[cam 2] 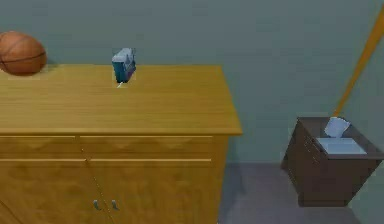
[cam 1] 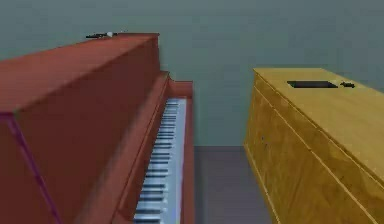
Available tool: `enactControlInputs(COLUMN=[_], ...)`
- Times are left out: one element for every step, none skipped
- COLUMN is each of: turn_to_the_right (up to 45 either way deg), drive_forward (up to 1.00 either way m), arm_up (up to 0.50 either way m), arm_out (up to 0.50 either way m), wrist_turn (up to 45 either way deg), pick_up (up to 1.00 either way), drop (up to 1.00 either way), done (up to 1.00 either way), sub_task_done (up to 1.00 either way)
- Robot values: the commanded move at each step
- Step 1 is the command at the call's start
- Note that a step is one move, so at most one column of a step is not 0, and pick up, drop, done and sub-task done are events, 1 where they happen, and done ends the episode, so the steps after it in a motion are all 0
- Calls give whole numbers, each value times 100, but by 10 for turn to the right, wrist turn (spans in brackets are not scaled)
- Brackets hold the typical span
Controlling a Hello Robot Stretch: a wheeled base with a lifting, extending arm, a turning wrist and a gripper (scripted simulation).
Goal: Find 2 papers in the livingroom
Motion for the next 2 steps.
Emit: enactControlInputs(turn_to_the_right=[-450,-450], drive_forward=[0,0], arm_up=[0,0], arm_out=[0,0], wrist_turn=[0,0], pick_up=[0,0], drop=[0,0], done=[0,0], sub_task_done=[0,0])
